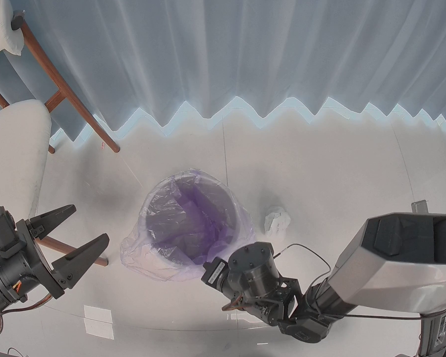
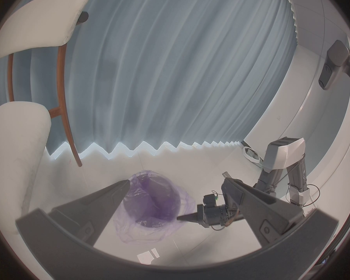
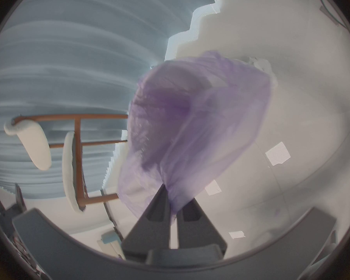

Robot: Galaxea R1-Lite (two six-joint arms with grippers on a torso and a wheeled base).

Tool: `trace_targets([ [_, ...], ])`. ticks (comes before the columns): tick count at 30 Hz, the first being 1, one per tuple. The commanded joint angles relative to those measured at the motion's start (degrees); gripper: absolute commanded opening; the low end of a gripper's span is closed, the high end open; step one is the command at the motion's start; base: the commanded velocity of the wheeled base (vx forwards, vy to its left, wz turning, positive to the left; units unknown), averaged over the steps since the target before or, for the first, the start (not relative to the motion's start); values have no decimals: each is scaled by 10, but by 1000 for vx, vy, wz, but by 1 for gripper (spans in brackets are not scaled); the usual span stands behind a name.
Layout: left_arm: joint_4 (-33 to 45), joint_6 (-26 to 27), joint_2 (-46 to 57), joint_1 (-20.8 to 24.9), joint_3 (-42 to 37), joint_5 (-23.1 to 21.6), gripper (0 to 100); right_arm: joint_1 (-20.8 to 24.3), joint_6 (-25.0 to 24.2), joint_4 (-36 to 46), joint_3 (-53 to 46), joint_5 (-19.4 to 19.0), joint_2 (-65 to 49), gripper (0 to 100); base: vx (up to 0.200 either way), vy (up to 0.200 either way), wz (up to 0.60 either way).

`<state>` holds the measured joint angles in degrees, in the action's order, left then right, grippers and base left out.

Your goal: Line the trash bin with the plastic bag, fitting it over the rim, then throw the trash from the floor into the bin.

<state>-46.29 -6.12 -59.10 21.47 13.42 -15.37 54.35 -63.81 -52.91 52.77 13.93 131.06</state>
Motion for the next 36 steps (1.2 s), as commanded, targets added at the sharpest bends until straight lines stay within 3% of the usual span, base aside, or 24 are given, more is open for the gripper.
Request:
trace_targets([
  [1,0,3,-2,0,-7,0,100,38,8,-4,-50,1,10,0,0,0,0],
  [16,1,25,-7,0,-20,0,100,29,79,-36,-43,8,90,0,0,0,0],
  [26,1,25,-7,19,-23,3,100,11,131,-40,-4,72,137,0,0,0,0],
  [27,1,25,-7,19,-23,3,100,10,137,-39,1,75,140,100,0,0,0],
  [36,1,25,-6,19,-23,3,100,15,100,-114,-64,72,81,100,0,0,0],
])
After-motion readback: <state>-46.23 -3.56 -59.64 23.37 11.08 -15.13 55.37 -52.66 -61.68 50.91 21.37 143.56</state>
